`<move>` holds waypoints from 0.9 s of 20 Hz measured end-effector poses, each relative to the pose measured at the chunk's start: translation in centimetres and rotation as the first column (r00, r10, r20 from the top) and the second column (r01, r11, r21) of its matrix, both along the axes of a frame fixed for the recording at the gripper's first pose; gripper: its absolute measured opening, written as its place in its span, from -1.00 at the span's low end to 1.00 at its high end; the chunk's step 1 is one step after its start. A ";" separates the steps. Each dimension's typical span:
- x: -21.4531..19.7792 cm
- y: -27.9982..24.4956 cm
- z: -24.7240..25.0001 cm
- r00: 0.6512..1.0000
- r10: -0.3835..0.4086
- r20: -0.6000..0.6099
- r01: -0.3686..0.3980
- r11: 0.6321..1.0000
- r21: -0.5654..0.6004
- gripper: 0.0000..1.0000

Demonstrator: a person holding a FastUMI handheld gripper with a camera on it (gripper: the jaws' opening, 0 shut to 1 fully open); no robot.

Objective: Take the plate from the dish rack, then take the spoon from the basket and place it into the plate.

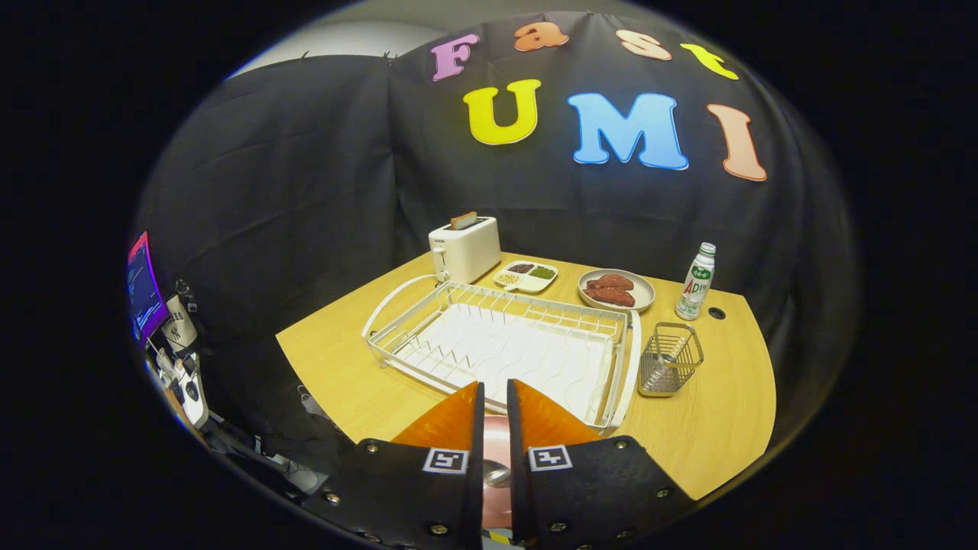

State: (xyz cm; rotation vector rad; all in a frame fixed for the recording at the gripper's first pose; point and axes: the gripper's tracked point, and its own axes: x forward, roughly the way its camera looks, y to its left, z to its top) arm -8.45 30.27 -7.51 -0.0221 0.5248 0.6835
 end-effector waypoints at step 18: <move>10.9 -16.1 23.6 0.833 -0.371 0.411 0.287 0.924 0.252 -0.72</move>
